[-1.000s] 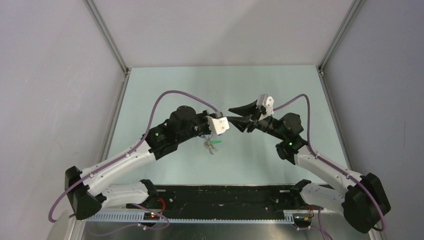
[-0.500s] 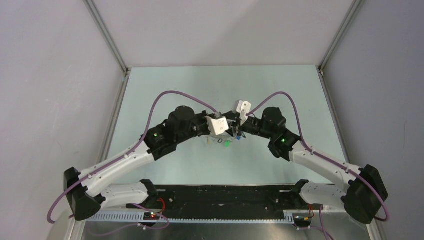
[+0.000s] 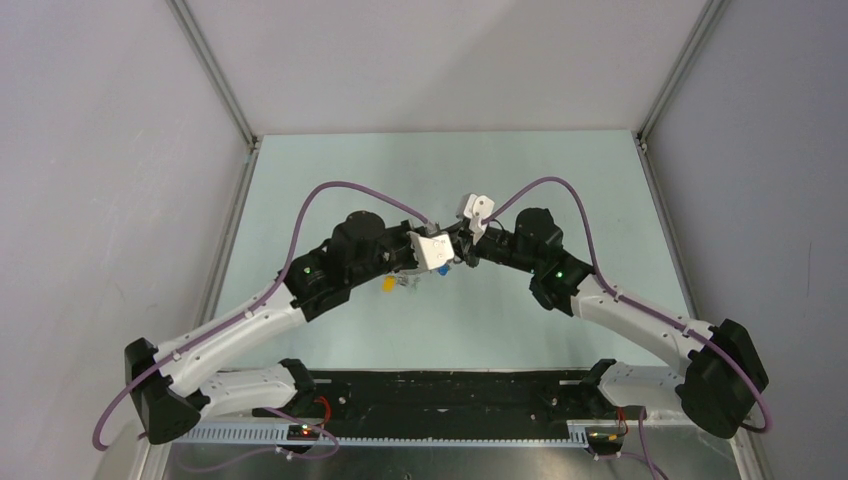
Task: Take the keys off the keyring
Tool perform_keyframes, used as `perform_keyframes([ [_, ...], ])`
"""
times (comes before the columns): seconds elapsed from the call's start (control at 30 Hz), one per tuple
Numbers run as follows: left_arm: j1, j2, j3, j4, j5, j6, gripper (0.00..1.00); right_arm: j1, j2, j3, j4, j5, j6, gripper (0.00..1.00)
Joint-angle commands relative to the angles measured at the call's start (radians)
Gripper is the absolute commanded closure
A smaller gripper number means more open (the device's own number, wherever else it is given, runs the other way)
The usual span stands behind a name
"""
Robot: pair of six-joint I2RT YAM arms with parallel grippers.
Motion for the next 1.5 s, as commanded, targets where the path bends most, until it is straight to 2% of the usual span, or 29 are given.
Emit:
perform_keyframes([
  [0.0, -0.007, -0.039, 0.025, 0.068, 0.046, -0.016, 1.0, 0.007, 0.011, 0.05, 0.005, 0.024, 0.003, 0.83],
  [0.03, -0.008, -0.04, 0.025, 0.068, 0.046, -0.016, 1.0, 0.007, 0.012, 0.05, 0.004, 0.023, 0.004, 0.73],
  [0.1, -0.007, -0.041, 0.025, 0.068, 0.047, -0.016, 1.0, 0.007, 0.013, 0.049, 0.004, 0.016, 0.007, 0.69],
  [0.17, -0.007, -0.042, 0.025, 0.069, 0.05, -0.017, 1.0, 0.007, 0.013, 0.049, 0.006, 0.014, 0.009, 0.68],
  [0.2, -0.007, -0.041, 0.025, 0.069, 0.05, -0.018, 1.0, 0.007, 0.013, 0.049, 0.007, 0.013, 0.007, 0.69],
  [0.27, -0.007, -0.039, 0.025, 0.068, 0.049, -0.017, 1.0, 0.008, 0.015, 0.05, 0.01, 0.012, 0.002, 0.79],
  [0.3, -0.007, -0.039, 0.025, 0.069, 0.048, -0.017, 1.0, 0.008, 0.015, 0.05, 0.008, 0.011, 0.001, 0.91],
  [0.37, -0.006, -0.037, 0.025, 0.068, 0.03, -0.017, 1.0, 0.008, 0.013, 0.053, 0.0, 0.009, -0.003, 1.0],
  [0.63, 0.006, -0.02, 0.035, 0.068, -0.006, -0.029, 1.0, -0.023, -0.048, 0.046, -0.002, -0.033, 0.084, 1.0],
  [0.77, 0.01, -0.016, 0.033, 0.069, -0.027, -0.029, 1.0, -0.051, -0.098, 0.007, 0.099, -0.086, 0.169, 1.0],
  [1.0, 0.01, -0.007, 0.032, 0.069, -0.038, -0.029, 1.0, -0.098, -0.177, -0.113, 0.348, -0.085, 0.315, 1.0],
  [1.1, 0.01, -0.001, 0.033, 0.068, -0.006, -0.038, 1.0, -0.11, -0.179, -0.143, 0.449, -0.092, 0.361, 1.0],
  [1.27, 0.006, 0.004, 0.033, 0.068, 0.075, -0.052, 1.0, -0.112, -0.161, -0.155, 0.482, -0.112, 0.387, 1.0],
  [1.33, 0.007, 0.002, 0.032, 0.068, 0.071, -0.052, 1.0, -0.112, -0.163, -0.159, 0.472, -0.11, 0.379, 0.85],
  [1.37, 0.006, 0.002, 0.03, 0.068, 0.066, -0.049, 1.0, -0.112, -0.166, -0.159, 0.449, -0.102, 0.372, 0.71],
  [1.43, 0.007, 0.002, 0.032, 0.068, 0.052, -0.044, 1.0, -0.111, -0.18, -0.161, 0.4, -0.089, 0.34, 0.62],
  [1.47, 0.007, -0.001, 0.031, 0.068, 0.046, -0.042, 1.0, -0.112, -0.189, -0.161, 0.383, -0.082, 0.314, 0.61],
])
